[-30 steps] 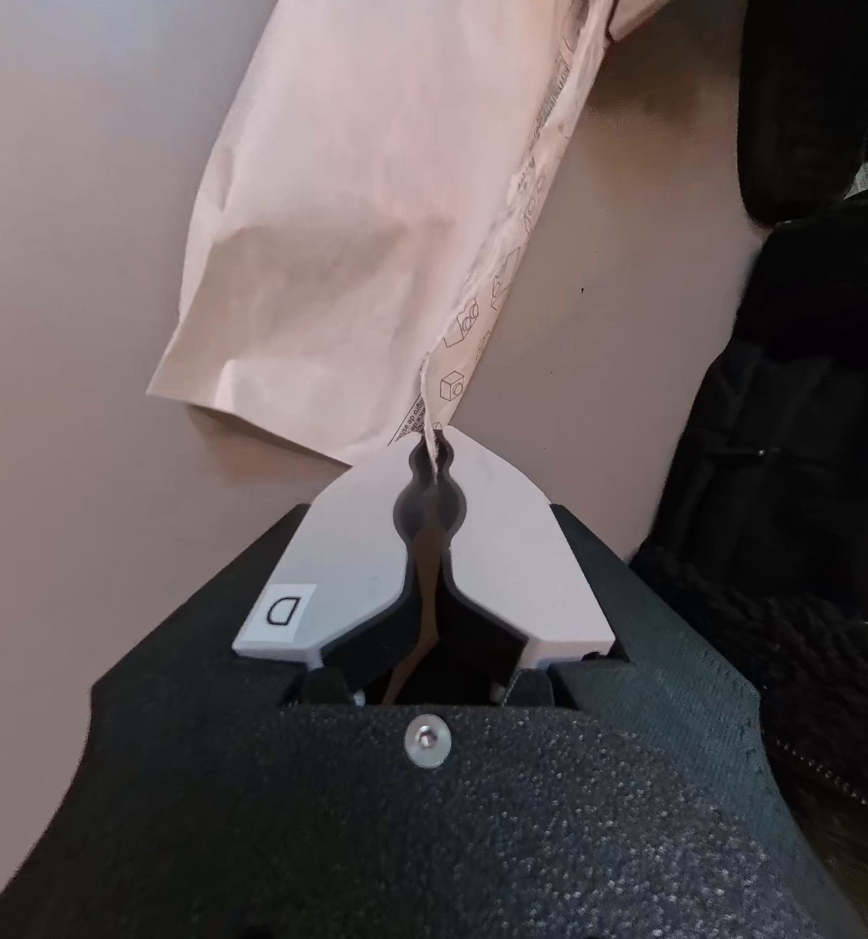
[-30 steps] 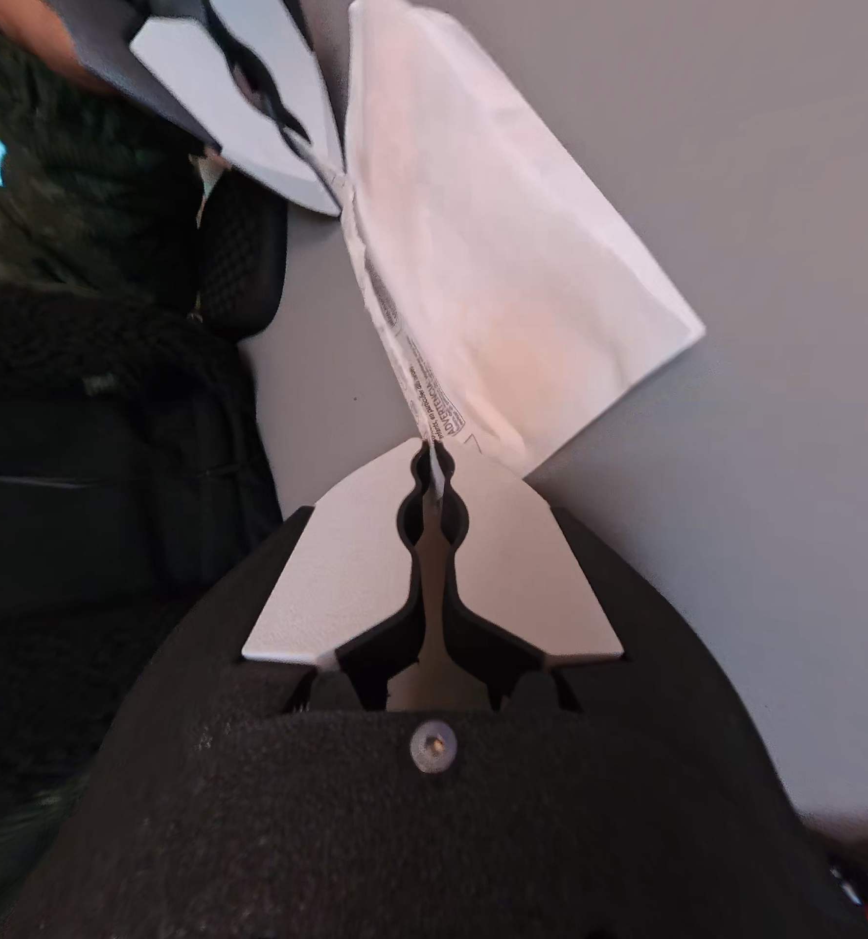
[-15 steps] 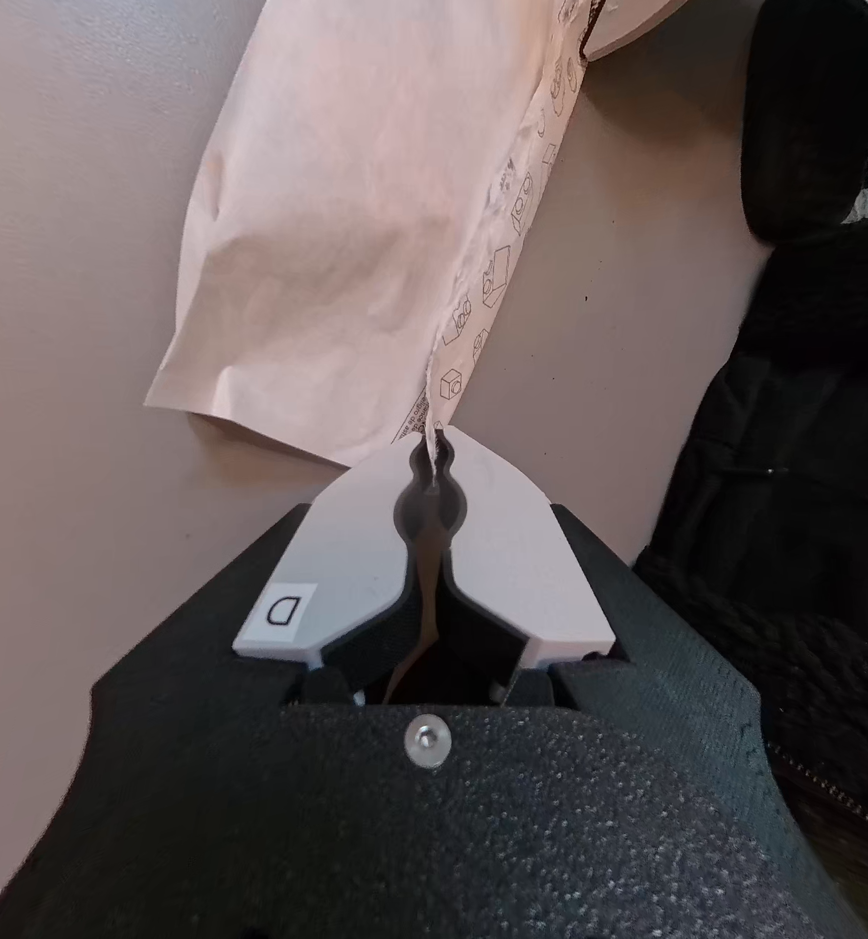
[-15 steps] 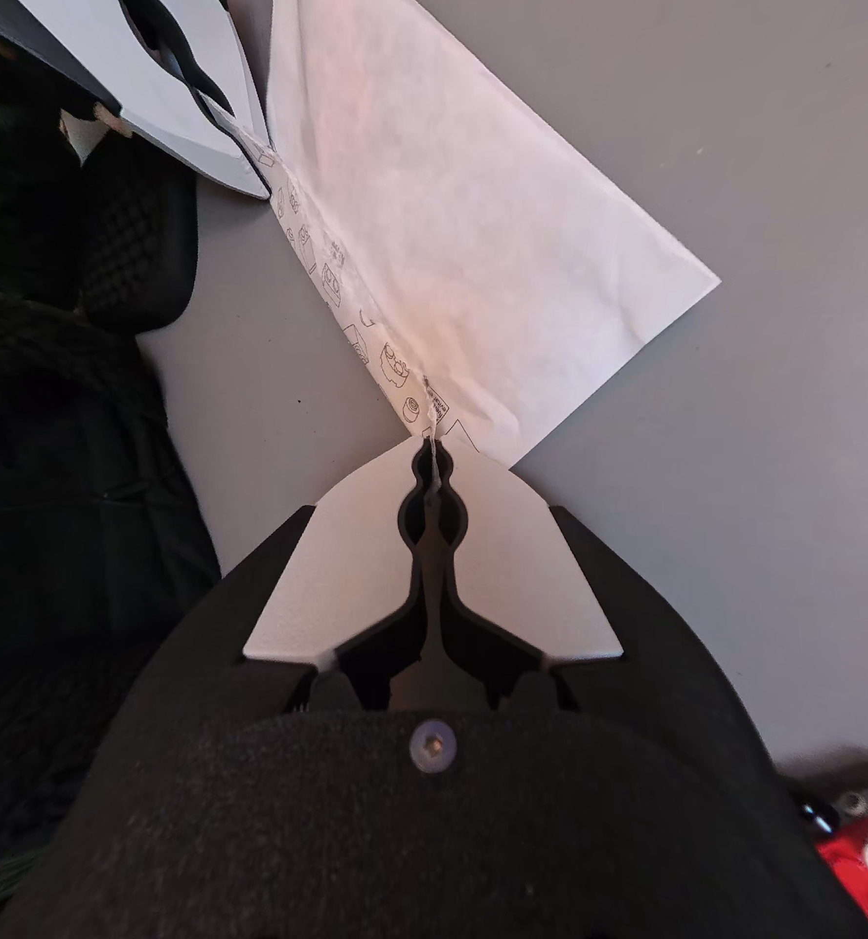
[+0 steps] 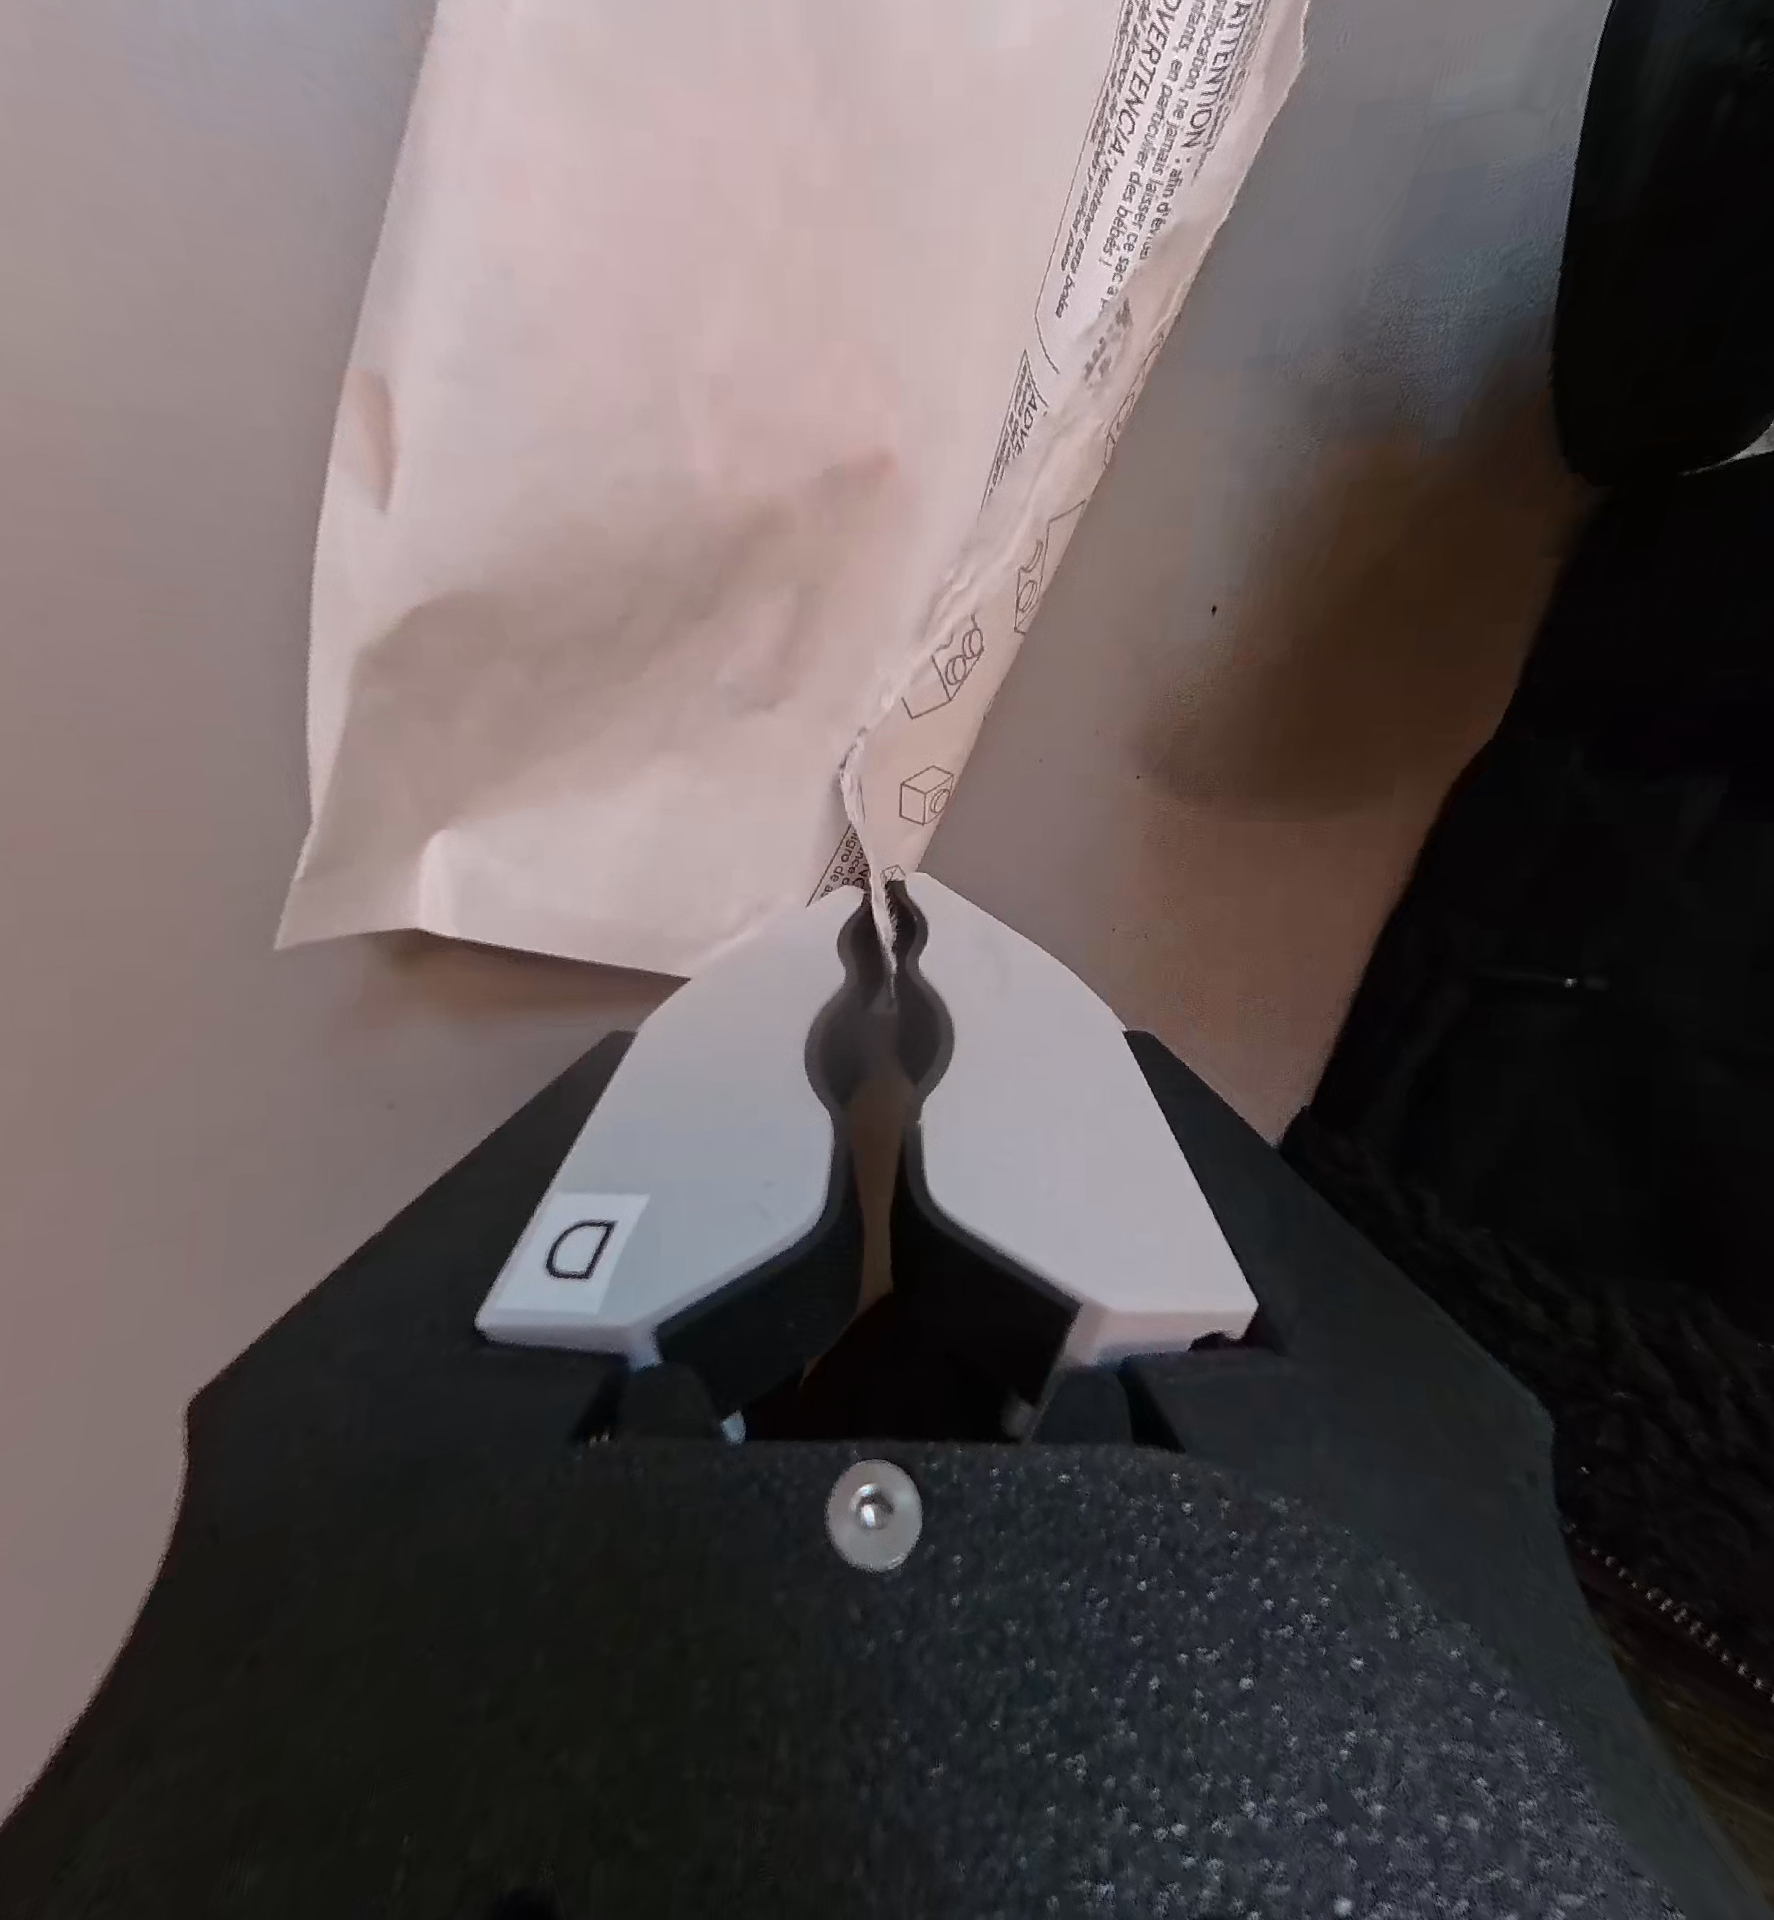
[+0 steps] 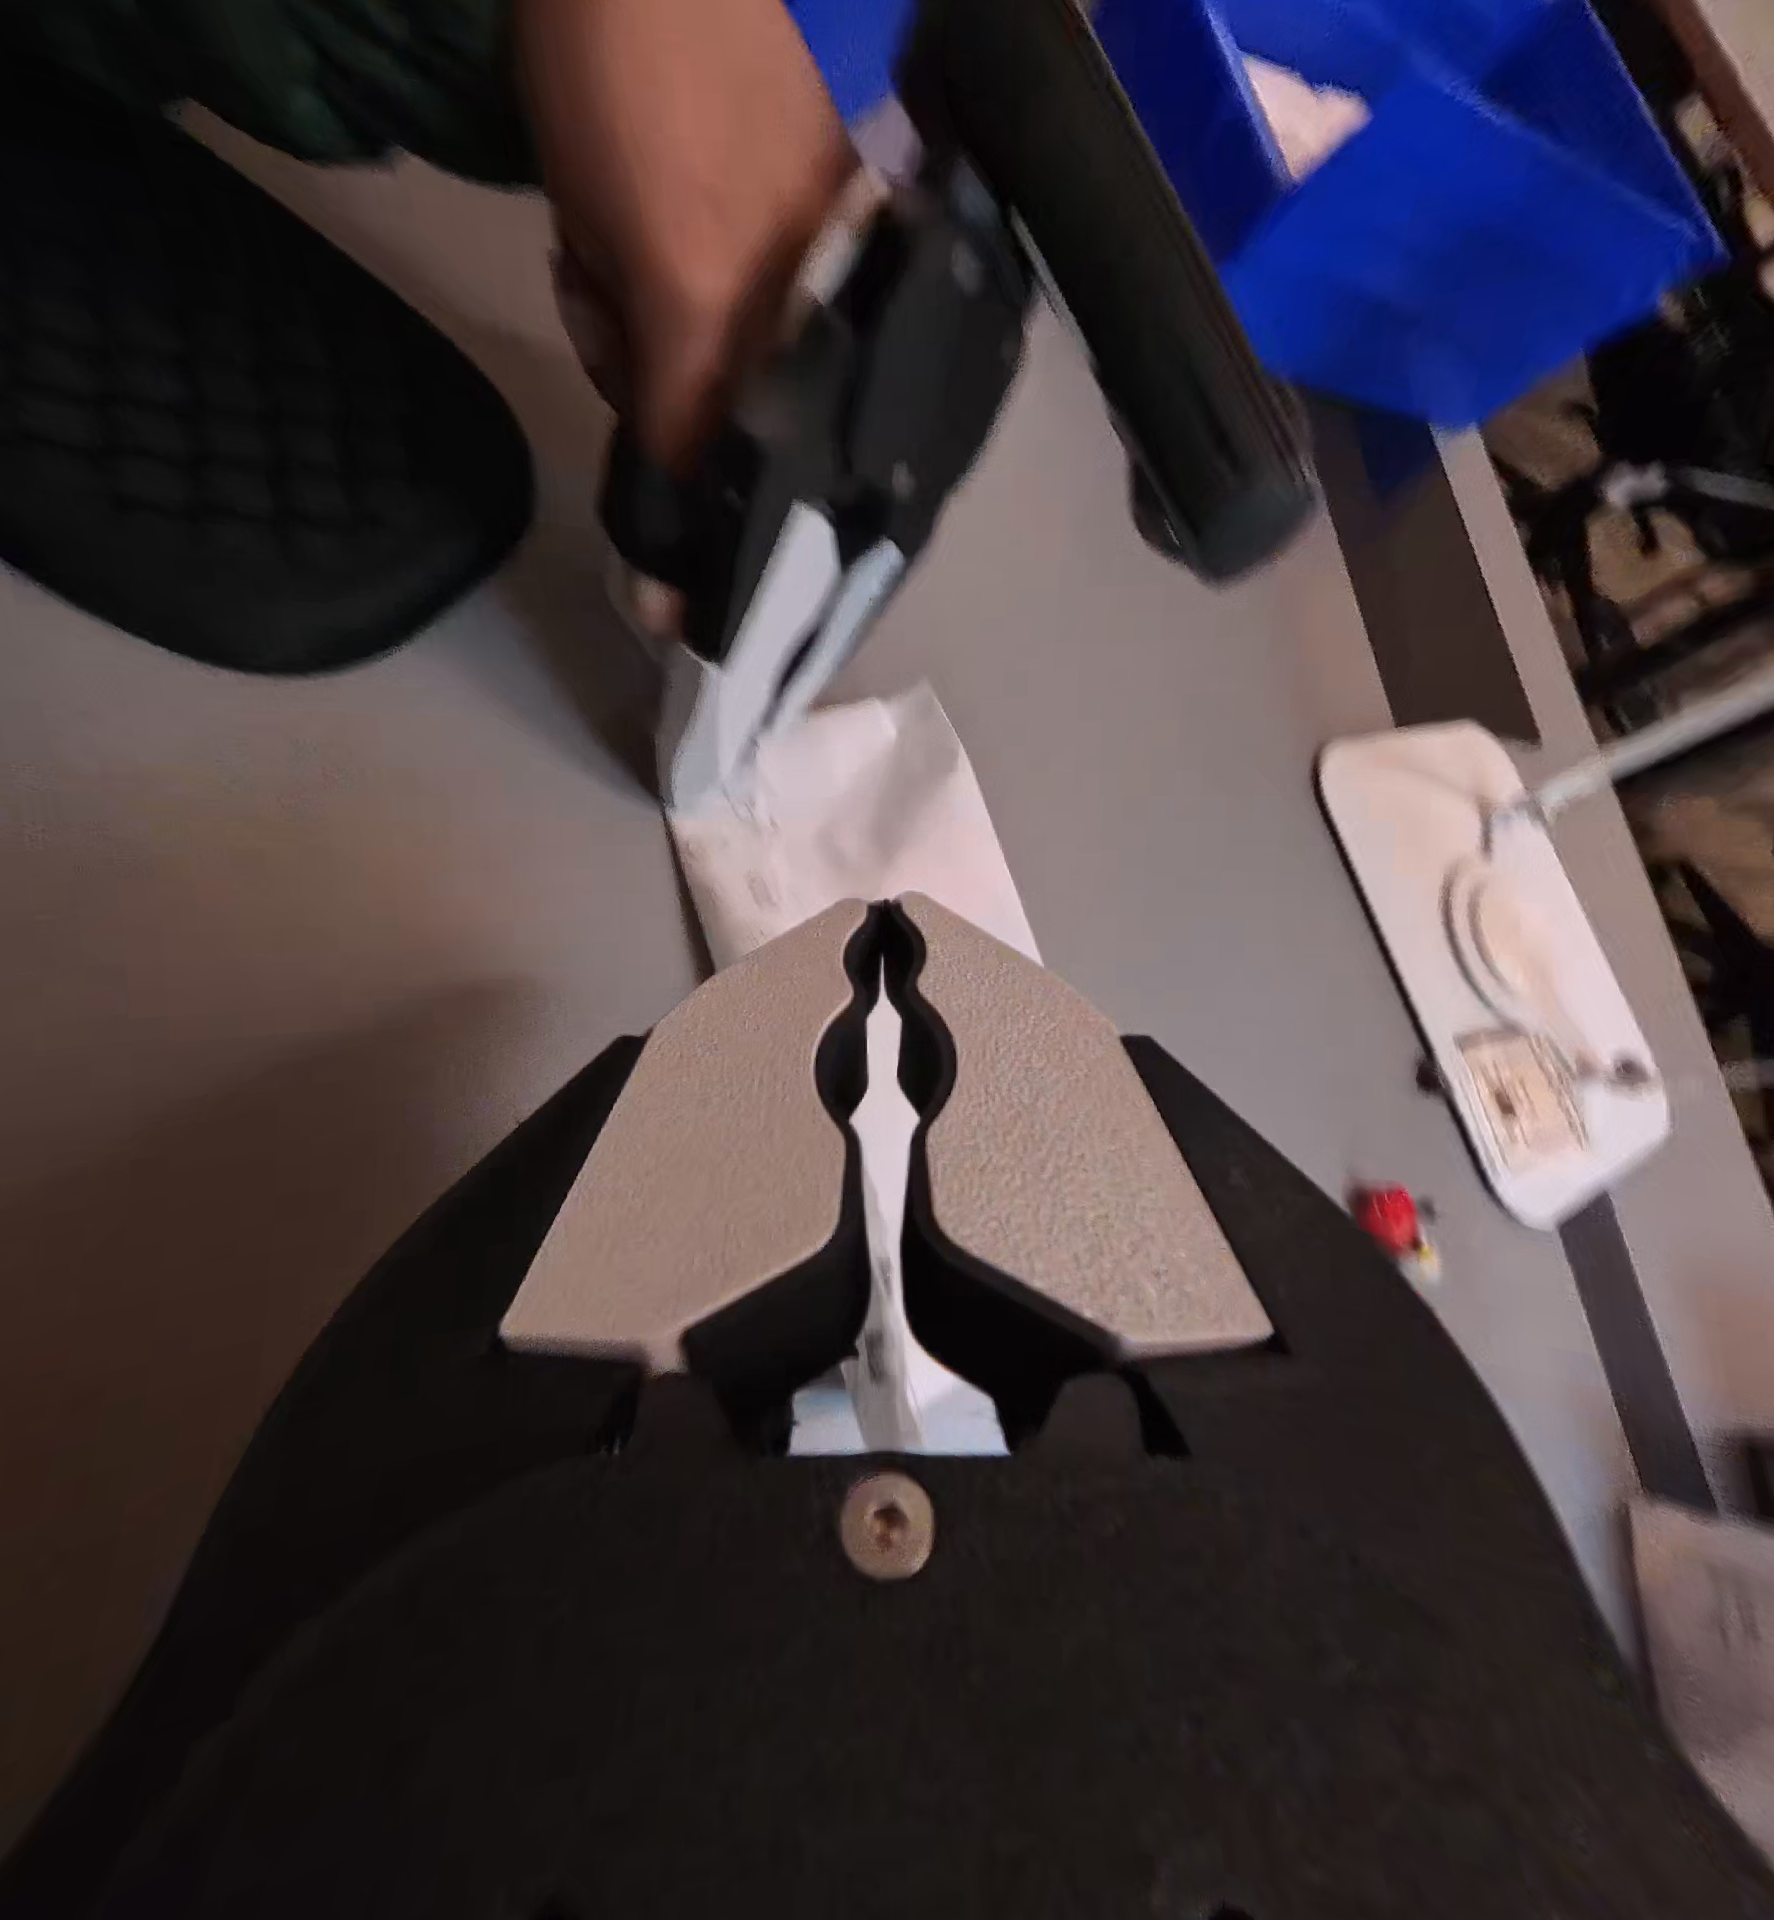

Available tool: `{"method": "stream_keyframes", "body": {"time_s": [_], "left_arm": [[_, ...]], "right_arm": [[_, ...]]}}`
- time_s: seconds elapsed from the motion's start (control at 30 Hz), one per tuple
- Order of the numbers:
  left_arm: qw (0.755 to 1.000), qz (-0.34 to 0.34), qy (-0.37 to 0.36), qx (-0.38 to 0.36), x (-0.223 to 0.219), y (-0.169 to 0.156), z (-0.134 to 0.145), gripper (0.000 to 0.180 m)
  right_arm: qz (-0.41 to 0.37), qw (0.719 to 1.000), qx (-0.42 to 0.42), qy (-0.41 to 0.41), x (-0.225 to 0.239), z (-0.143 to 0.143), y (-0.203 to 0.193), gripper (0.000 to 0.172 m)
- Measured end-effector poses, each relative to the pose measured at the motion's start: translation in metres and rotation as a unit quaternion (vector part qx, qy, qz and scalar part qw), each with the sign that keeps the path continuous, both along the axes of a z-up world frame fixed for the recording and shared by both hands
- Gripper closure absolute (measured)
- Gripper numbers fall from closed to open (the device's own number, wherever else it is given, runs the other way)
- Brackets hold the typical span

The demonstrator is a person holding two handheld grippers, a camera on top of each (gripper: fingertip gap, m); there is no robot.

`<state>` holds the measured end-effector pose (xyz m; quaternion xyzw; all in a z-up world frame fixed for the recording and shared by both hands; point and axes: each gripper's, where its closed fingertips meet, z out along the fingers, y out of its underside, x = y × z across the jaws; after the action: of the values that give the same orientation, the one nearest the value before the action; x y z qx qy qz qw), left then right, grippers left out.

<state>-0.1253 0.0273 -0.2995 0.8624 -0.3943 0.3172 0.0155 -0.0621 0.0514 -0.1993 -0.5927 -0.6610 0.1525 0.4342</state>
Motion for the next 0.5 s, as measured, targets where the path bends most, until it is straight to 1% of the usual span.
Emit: {"method": "stream_keyframes", "body": {"time_s": [0.03, 0.07, 0.13, 0.2, 0.27, 0.3, 0.4, 0.5], "left_arm": [[1.000, 0.000, -0.002, -0.002, 0.000, 0.000, 0.000, 0.179], [1.000, -0.001, -0.004, -0.004, 0.000, 0.000, 0.000, 0.179], [1.000, -0.003, -0.006, -0.003, 0.000, 0.000, 0.000, 0.179], [1.000, -0.005, -0.007, 0.000, 0.000, 0.000, 0.000, 0.179], [1.000, -0.004, -0.008, 0.004, 0.000, 0.000, 0.000, 0.179], [1.000, -0.005, -0.010, 0.006, 0.000, 0.000, 0.000, 0.179], [1.000, -0.005, -0.018, 0.008, 0.000, 0.000, 0.000, 0.179], [0.999, -0.002, -0.027, 0.017, 0.000, 0.000, 0.000, 0.179]], "right_arm": [[0.027, 1.000, -0.010, -0.006, -0.012, -0.001, -0.009, 0.172], [0.052, 0.998, -0.032, -0.022, -0.022, -0.009, -0.017, 0.172], [0.079, 0.994, -0.052, -0.062, -0.039, -0.035, -0.025, 0.172], [0.080, 0.991, -0.050, -0.100, -0.050, -0.066, -0.021, 0.172], [0.076, 0.986, -0.071, -0.128, -0.053, -0.088, -0.017, 0.172], [0.070, 0.985, -0.081, -0.136, -0.053, -0.093, -0.014, 0.172], [0.063, 0.979, -0.132, -0.144, -0.053, -0.098, -0.013, 0.172], [0.075, 0.977, -0.134, -0.149, -0.053, -0.099, -0.014, 0.172]]}}
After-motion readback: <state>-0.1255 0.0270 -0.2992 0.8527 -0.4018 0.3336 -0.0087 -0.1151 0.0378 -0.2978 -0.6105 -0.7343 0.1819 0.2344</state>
